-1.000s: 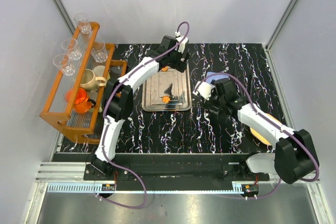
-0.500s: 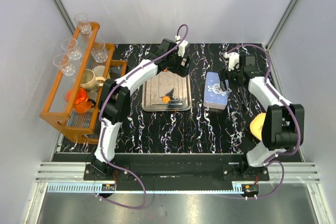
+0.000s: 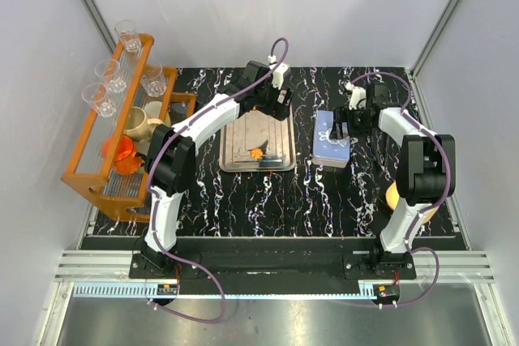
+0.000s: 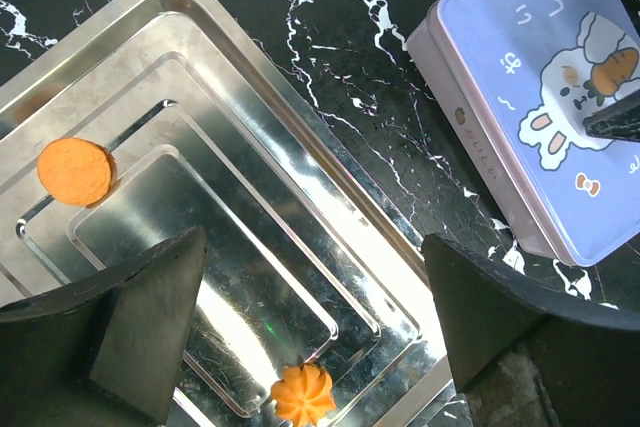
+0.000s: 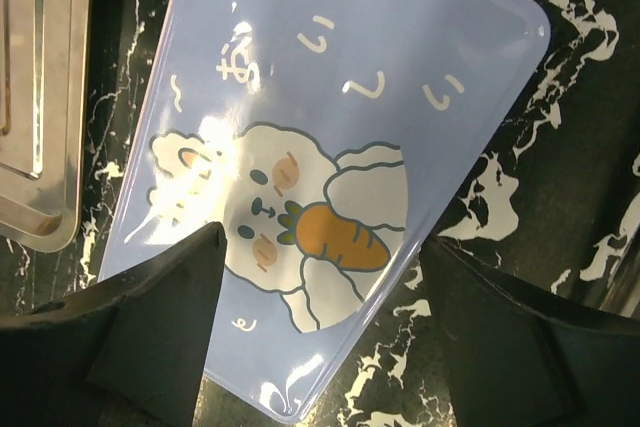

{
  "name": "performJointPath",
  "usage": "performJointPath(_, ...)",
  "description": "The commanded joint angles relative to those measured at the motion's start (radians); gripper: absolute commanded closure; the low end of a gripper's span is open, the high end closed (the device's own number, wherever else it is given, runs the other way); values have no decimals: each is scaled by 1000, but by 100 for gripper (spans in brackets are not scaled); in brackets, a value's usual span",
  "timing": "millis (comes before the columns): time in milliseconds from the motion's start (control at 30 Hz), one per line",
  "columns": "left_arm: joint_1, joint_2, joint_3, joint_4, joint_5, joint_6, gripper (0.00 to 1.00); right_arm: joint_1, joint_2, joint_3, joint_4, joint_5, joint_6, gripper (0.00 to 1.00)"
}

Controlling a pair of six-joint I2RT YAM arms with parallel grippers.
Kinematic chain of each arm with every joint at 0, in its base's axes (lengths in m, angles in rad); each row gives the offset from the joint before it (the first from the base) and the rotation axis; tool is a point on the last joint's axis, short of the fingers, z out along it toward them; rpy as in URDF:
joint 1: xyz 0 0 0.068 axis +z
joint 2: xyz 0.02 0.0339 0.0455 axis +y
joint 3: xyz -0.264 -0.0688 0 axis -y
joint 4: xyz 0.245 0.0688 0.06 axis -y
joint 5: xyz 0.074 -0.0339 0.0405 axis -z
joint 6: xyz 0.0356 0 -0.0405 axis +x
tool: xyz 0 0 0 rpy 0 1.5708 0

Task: Pack the cookies

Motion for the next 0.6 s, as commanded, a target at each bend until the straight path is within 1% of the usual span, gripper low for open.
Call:
performJointPath(0, 3, -91, -33, 73, -13, 15, 8, -4, 39, 69, 13, -83, 15, 14)
performJointPath(233, 7, -120, -85, 98, -19, 15, 8, -5, 97, 123, 13, -101, 6, 16)
performJointPath(567, 15, -129, -105, 104, -21, 37, 8, -5, 154, 169, 18, -116, 12, 16)
